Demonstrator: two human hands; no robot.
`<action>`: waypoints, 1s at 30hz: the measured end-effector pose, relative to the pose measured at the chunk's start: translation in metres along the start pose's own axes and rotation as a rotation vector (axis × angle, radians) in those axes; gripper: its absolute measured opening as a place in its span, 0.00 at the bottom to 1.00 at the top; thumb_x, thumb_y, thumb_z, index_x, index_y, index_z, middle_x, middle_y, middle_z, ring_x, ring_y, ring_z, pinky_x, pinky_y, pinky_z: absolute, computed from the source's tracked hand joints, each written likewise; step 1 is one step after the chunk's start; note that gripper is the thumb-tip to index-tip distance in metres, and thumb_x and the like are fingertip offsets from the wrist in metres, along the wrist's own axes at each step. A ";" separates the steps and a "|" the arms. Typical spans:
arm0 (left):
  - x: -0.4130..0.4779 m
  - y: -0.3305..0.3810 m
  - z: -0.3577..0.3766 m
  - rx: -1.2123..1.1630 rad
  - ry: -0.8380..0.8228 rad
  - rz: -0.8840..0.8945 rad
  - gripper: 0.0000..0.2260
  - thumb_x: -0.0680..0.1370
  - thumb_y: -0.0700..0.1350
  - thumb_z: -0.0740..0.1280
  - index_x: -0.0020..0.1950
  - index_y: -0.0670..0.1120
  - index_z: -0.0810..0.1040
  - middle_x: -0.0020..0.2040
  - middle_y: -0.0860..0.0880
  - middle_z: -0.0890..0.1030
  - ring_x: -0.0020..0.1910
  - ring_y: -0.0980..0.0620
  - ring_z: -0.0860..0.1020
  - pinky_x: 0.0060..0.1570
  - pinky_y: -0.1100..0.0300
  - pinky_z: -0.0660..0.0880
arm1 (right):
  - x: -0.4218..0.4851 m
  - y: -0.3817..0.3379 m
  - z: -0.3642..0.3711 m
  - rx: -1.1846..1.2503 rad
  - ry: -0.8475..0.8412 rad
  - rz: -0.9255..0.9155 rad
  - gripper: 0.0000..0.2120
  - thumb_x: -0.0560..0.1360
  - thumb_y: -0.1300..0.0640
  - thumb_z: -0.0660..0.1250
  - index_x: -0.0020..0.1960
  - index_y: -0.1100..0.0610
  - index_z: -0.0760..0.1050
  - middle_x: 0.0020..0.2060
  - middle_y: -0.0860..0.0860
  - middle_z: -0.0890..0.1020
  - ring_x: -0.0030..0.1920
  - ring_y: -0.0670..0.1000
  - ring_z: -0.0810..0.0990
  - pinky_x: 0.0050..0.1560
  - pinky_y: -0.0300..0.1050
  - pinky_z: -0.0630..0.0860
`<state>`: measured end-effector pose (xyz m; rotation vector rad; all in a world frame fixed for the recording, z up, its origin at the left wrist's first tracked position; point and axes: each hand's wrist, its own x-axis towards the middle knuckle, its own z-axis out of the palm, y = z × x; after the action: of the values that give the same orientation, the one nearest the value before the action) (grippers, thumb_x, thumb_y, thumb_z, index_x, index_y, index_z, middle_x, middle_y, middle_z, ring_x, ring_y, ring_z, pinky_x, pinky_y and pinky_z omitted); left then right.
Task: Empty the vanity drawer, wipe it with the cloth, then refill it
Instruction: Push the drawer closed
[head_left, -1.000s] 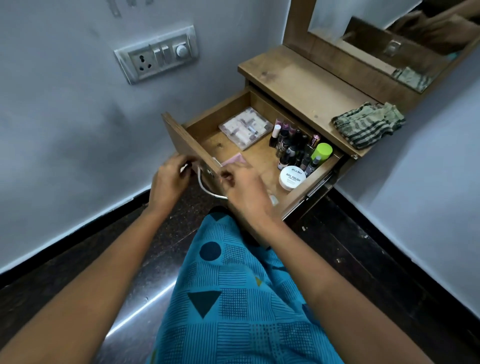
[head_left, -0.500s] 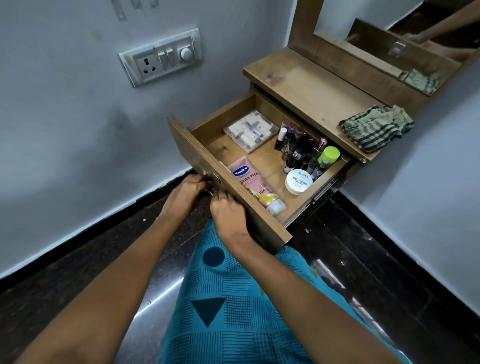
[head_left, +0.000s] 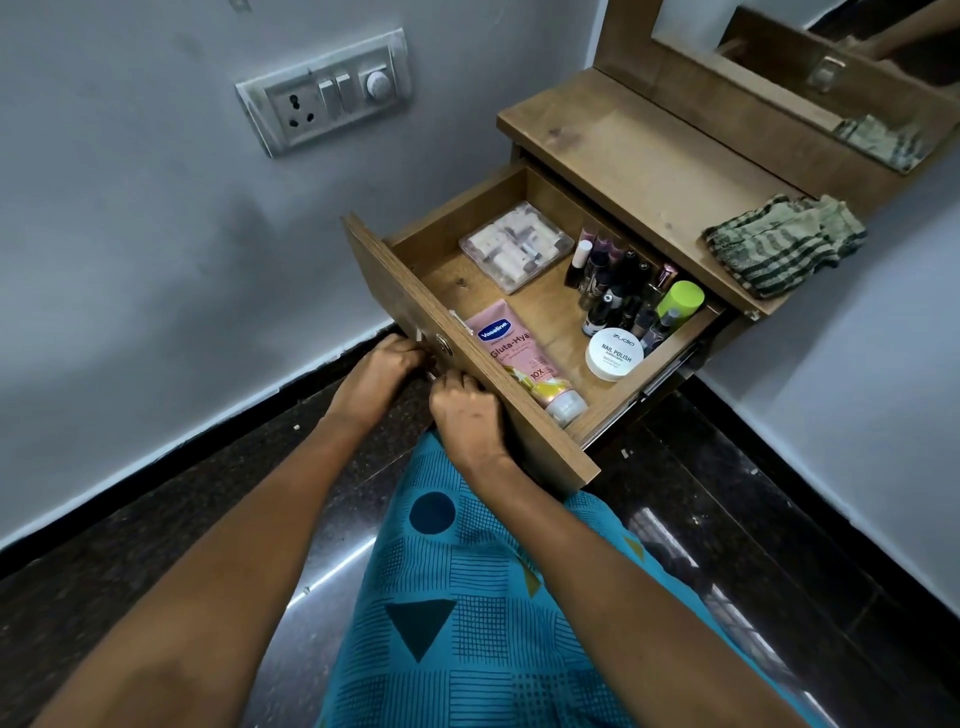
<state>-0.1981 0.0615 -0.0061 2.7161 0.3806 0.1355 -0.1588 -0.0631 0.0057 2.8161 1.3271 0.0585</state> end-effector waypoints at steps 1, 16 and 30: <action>0.002 0.001 0.001 -0.002 0.002 -0.001 0.14 0.73 0.32 0.65 0.58 0.39 0.78 0.58 0.43 0.79 0.60 0.47 0.73 0.61 0.59 0.69 | 0.001 0.002 0.000 -0.007 0.019 0.003 0.21 0.45 0.44 0.81 0.34 0.50 0.81 0.29 0.43 0.82 0.30 0.38 0.79 0.24 0.30 0.72; 0.073 0.034 0.023 -0.154 0.069 0.009 0.13 0.72 0.30 0.65 0.55 0.38 0.80 0.56 0.41 0.80 0.58 0.46 0.75 0.57 0.71 0.63 | 0.036 0.072 0.012 -0.109 0.323 0.106 0.14 0.50 0.50 0.81 0.29 0.50 0.78 0.21 0.43 0.78 0.24 0.39 0.77 0.19 0.31 0.67; 0.164 0.075 0.043 -0.167 0.097 0.067 0.13 0.71 0.32 0.67 0.54 0.39 0.81 0.54 0.43 0.81 0.53 0.45 0.76 0.54 0.58 0.72 | 0.080 0.155 0.025 -0.036 0.466 0.151 0.09 0.59 0.54 0.79 0.30 0.51 0.79 0.25 0.44 0.81 0.28 0.42 0.79 0.21 0.32 0.68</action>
<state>-0.0165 0.0255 -0.0095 2.5640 0.2925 0.3043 0.0125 -0.0998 -0.0110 2.9760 1.1472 0.7749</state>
